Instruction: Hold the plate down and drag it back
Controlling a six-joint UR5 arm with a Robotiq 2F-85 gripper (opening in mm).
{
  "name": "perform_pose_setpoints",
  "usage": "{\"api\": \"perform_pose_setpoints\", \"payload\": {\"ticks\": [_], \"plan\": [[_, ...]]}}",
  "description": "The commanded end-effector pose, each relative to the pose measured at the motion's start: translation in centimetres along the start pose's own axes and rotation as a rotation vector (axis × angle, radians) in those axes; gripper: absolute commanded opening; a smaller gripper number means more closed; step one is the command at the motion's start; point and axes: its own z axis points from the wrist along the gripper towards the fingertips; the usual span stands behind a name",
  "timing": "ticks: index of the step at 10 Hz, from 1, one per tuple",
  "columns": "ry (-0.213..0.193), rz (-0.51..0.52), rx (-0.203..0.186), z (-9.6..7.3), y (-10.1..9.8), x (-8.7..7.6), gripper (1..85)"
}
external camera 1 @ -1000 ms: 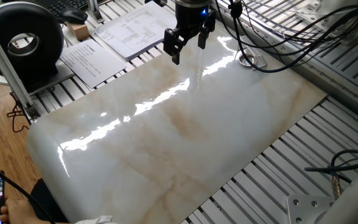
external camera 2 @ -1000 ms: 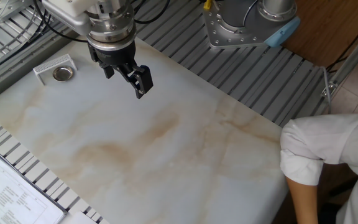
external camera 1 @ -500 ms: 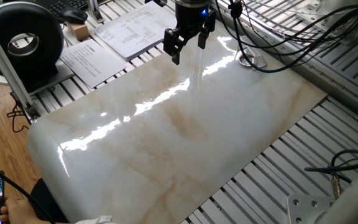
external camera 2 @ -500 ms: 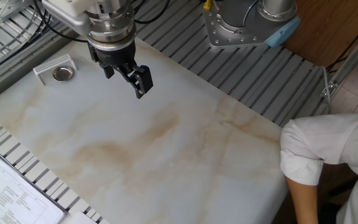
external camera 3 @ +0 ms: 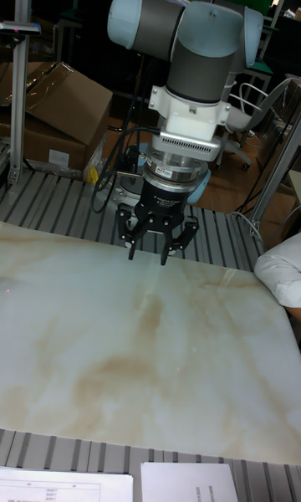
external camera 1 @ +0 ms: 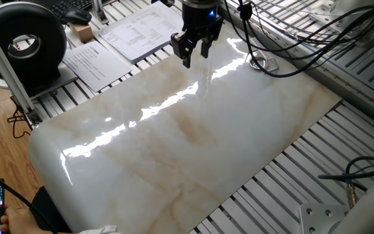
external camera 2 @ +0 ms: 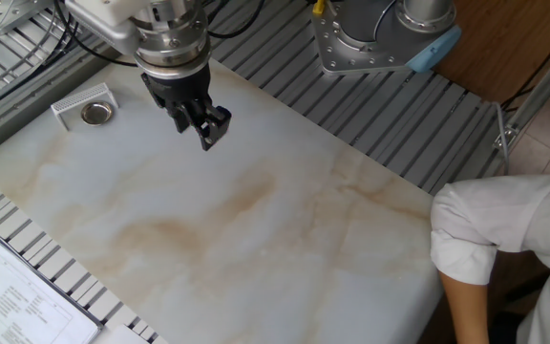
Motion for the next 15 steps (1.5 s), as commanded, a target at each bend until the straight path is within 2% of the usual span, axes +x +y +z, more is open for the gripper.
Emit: {"api": "perform_pose_setpoints", "payload": {"ticks": [1, 4, 5, 7, 8, 9, 11, 12, 13, 14, 15], "plan": [[0.001, 0.014, -0.009, -0.1, 0.3, 0.0, 1.3], [0.010, -0.033, -0.014, -0.2, 0.0, 0.3, 1.3], [0.018, -0.076, -0.017, -0.2, -0.8, 0.5, 1.3], [-0.002, -0.205, -0.031, 0.3, -3.8, 0.5, 3.7], [-0.011, -0.231, -0.070, 0.3, -3.0, 0.3, 5.7], [-0.003, -0.176, -0.105, 0.2, -2.1, 0.6, 6.0], [0.013, -0.137, 0.019, 0.3, -5.4, 0.7, 6.3], [0.013, -0.105, 0.039, 0.3, -5.9, 0.7, 13.0], [0.021, -0.080, 0.021, 0.5, -4.5, 0.7, 9.3], [0.025, -0.114, 0.010, 1.3, -4.5, 0.5, 1.3], [0.015, -0.200, 0.024, 2.5, -6.5, -0.1, 9.3]]}}
